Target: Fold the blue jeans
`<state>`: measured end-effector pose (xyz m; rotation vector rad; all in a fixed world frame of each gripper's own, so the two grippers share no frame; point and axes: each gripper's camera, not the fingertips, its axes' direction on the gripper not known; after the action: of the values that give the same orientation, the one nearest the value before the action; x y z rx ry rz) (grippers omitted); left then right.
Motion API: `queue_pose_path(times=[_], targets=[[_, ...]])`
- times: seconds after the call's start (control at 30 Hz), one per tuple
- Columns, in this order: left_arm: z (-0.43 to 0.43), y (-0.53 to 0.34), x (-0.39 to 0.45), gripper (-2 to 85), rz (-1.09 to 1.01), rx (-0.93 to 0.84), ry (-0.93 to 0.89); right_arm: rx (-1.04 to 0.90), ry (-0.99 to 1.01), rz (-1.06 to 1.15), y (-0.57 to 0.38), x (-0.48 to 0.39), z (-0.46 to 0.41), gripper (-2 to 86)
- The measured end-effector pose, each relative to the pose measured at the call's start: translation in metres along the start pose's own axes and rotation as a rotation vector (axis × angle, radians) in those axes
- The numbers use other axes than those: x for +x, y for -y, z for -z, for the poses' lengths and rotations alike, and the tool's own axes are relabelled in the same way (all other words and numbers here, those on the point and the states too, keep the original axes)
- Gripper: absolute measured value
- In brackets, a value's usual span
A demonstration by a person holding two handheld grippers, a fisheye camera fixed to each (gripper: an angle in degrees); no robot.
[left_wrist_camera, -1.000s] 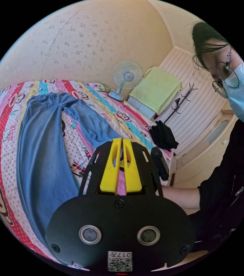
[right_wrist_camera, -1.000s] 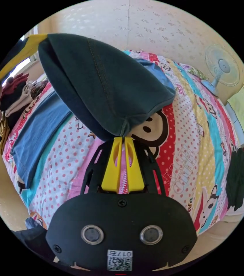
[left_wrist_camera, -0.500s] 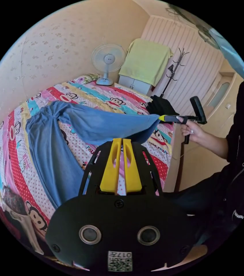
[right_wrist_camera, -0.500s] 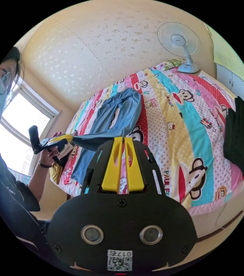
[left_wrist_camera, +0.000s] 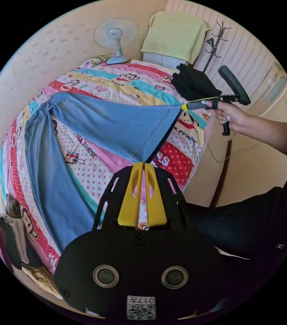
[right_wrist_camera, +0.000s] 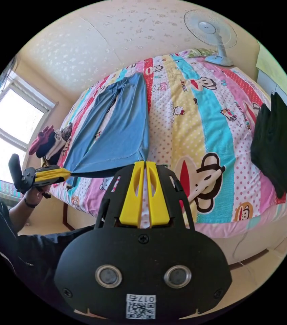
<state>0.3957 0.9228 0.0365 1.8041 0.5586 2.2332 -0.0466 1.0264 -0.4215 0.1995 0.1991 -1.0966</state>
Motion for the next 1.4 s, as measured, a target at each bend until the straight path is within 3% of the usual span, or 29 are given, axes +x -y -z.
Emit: queue_pose_path(times=[0.17,0.43,0.57,0.63,0.73,0.83,0.93,1.07,1.23,1.33,1.4], targets=[[0.033,0.016,0.032,-0.9,0.047,0.07,-0.028,-0.01,-0.082,0.077,0.009,0.005,0.013,1.2],[-0.088,-0.028,0.097,-0.5,0.296,-0.003,0.009,-0.211,-0.178,0.134,-0.006,0.053,-0.083,1.9],[-0.124,-0.044,0.114,1.2,0.355,-0.027,0.003,-0.213,-0.095,0.035,0.002,0.08,-0.097,3.6],[-0.128,-0.06,0.109,6.3,0.43,-0.061,-0.026,-0.221,-0.055,-0.062,0.004,0.095,-0.093,5.0],[-0.112,-0.103,0.091,7.7,0.542,-0.087,-0.047,-0.229,-0.055,-0.183,0.005,0.112,-0.074,6.9],[-0.073,-0.158,0.05,7.9,0.645,-0.061,0.052,-0.181,-0.05,-0.196,0.017,0.095,-0.05,7.5],[-0.03,-0.222,-0.015,7.1,0.8,0.037,0.14,-0.169,0.072,-0.058,0.045,0.033,-0.06,7.9],[-0.019,-0.298,-0.106,7.1,0.882,0.152,0.157,-0.268,0.415,0.096,0.075,-0.061,-0.141,8.2],[-0.076,-0.351,-0.176,11.6,0.96,0.138,-0.028,-0.405,0.714,-0.121,0.078,-0.105,-0.255,9.0],[-0.129,-0.369,-0.18,13.1,0.968,0.084,-0.228,-0.429,0.739,-0.212,0.069,-0.121,-0.287,9.3],[-0.149,-0.384,-0.159,13.1,1.011,0.162,-0.227,-0.472,0.695,-0.203,0.065,-0.135,-0.298,9.3]])
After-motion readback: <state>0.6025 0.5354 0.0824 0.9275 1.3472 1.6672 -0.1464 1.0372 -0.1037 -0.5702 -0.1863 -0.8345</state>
